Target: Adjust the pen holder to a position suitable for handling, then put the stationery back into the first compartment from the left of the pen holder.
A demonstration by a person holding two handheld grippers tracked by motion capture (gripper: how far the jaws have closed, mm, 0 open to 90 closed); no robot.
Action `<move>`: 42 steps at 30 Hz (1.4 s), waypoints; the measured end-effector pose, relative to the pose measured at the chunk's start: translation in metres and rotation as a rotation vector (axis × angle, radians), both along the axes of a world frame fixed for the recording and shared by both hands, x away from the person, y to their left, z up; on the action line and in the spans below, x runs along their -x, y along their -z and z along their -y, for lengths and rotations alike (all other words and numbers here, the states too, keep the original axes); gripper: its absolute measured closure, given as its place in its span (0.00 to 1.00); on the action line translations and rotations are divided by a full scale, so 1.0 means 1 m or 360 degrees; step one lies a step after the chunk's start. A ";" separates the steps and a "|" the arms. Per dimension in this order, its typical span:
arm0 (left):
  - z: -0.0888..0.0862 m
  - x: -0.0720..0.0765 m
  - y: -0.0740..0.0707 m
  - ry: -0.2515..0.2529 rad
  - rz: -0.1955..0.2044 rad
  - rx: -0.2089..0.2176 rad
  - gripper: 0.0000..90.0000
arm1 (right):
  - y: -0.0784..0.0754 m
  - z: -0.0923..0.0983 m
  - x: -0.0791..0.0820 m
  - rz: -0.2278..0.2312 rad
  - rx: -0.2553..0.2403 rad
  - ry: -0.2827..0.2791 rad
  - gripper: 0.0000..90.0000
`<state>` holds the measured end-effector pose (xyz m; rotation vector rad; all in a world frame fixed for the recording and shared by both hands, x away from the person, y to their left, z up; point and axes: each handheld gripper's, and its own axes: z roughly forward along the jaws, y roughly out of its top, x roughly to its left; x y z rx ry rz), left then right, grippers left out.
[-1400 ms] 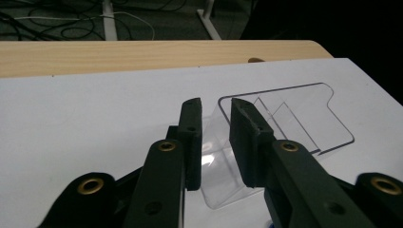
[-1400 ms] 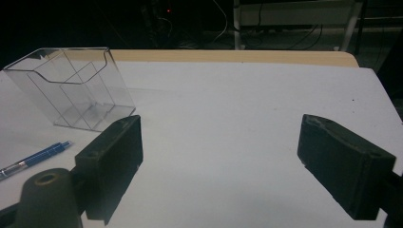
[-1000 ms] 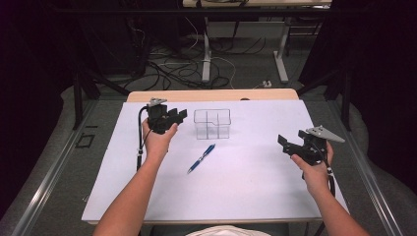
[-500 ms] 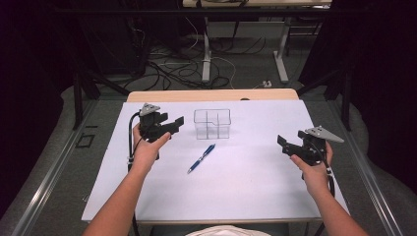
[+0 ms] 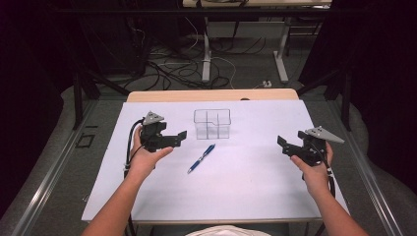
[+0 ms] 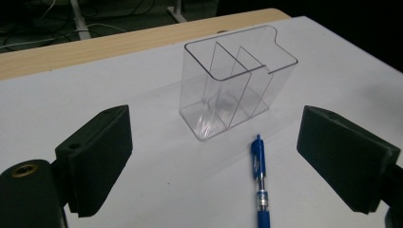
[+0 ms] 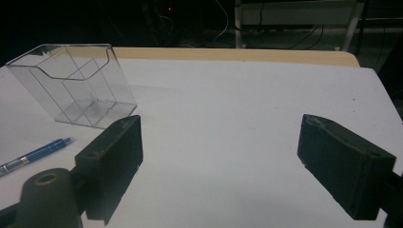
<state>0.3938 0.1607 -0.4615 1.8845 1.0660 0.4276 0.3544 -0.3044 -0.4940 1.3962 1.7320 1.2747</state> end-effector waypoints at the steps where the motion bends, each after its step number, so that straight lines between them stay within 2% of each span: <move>1: 0.001 0.001 0.000 0.0009 0.0002 -0.0015 0.14 | 0.000 0.000 0.000 -0.0001 0.0000 0.0000 0.17; 6: 0.006 0.004 0.003 0.0054 -0.0015 -0.0056 0.18 | 0.000 0.000 0.000 -0.0002 -0.0008 0.0001 0.17; 7: 0.008 0.004 0.005 0.0056 -0.0018 -0.0041 0.18 | 0.000 0.000 0.000 -0.0002 -0.0008 0.0001 0.17; 9: 0.010 0.004 0.008 0.0083 -0.0033 -0.0069 0.18 | 0.001 -0.001 -0.001 0.0000 -0.0026 0.0014 0.17; 14: 0.017 0.005 0.013 0.0100 -0.0029 -0.0122 0.18 | 0.001 -0.002 0.000 -0.0014 -0.0016 -0.0001 0.17; 15: 0.018 0.005 0.014 0.0095 -0.0036 -0.0149 0.20 | 0.001 -0.001 -0.001 0.0002 -0.0008 -0.0016 0.17; 16: 0.019 0.005 0.015 0.0102 -0.0041 -0.0145 0.21 | 0.002 -0.001 -0.002 0.0007 0.0004 -0.0022 0.17; 18: 0.021 0.006 0.017 0.0108 -0.0057 -0.0150 0.22 | 0.002 -0.001 -0.001 0.0001 0.0004 -0.0024 0.17; 23: 0.027 0.007 0.022 0.0128 -0.0097 -0.0215 0.28 | 0.002 -0.002 0.000 -0.0002 0.0015 -0.0019 0.17; 24: 0.029 0.007 0.023 0.0135 -0.0102 -0.0226 0.33 | 0.001 -0.002 0.000 -0.0006 0.0009 -0.0019 0.17; 26: 0.032 0.008 0.025 0.0162 -0.0100 -0.0248 0.35 | 0.002 -0.001 0.000 0.0005 0.0008 -0.0024 0.17; 37: 0.048 0.007 0.034 0.0239 -0.0212 -0.0333 0.43 | 0.003 -0.002 -0.001 -0.0006 0.0013 -0.0043 0.17; 39: 0.050 0.007 0.035 0.0253 -0.0246 -0.0338 0.46 | 0.003 -0.003 0.000 -0.0014 0.0021 -0.0044 0.17; 42: 0.053 0.006 0.037 0.0248 -0.0300 -0.0384 0.51 | 0.003 -0.003 0.000 -0.0007 0.0022 -0.0051 0.17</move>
